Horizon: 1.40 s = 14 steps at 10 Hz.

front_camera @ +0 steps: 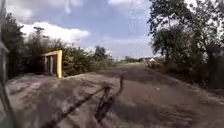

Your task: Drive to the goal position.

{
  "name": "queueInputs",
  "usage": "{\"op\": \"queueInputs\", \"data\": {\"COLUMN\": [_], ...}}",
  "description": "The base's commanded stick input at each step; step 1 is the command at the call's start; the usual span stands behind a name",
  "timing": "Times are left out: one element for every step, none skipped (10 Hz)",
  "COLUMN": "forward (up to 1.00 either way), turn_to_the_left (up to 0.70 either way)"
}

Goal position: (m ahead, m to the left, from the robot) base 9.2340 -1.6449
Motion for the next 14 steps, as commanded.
{"op": "queueInputs", "data": {"forward": [0.70,0.70,0.70,0.70,0.70,0.70,0.70,0.70,0.70,0.70,0.70,0.70,0.70,0.70], "turn_to_the_left": [0.00,0.00,0.00,0.00,0.00,0.00,0.00,0.00,0.00,0.00,0.00,0.00,0.00,-0.31]}}
